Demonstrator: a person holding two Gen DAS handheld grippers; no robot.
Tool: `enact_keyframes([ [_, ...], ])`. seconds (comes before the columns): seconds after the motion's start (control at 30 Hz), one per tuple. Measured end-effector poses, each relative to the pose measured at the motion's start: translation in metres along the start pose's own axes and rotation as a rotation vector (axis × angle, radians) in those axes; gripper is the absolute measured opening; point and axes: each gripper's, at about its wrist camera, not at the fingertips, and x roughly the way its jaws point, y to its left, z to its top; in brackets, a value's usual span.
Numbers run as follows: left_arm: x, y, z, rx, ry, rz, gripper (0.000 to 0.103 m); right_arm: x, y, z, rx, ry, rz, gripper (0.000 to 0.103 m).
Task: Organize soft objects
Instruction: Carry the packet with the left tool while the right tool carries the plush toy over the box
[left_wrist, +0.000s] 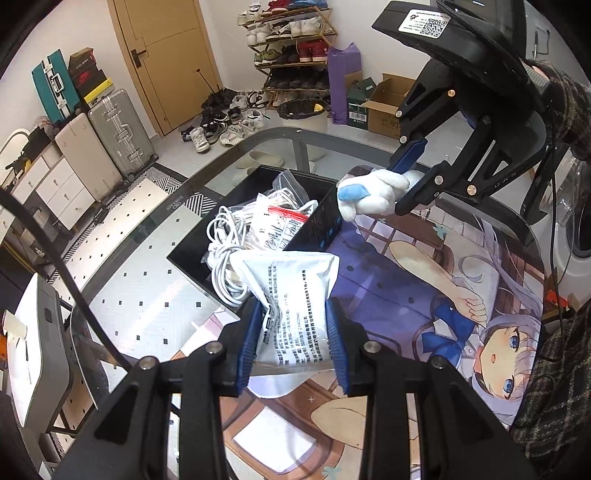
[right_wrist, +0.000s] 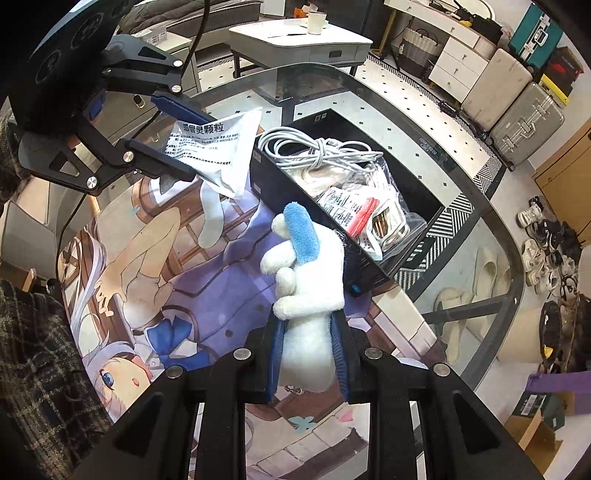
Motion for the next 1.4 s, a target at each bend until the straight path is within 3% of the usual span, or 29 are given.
enact_keyframes([
  [0.8, 0.006, 0.037, 0.030, -0.079, -0.052, 0.080, 0.034, -0.009, -0.030, 0.044, 0.044, -0.076, -0.048, 0.024],
  [1.4, 0.033, 0.050, 0.043, -0.081, -0.037, 0.042, 0.034, 0.014, -0.046, 0.059, 0.049, -0.060, -0.031, 0.024],
])
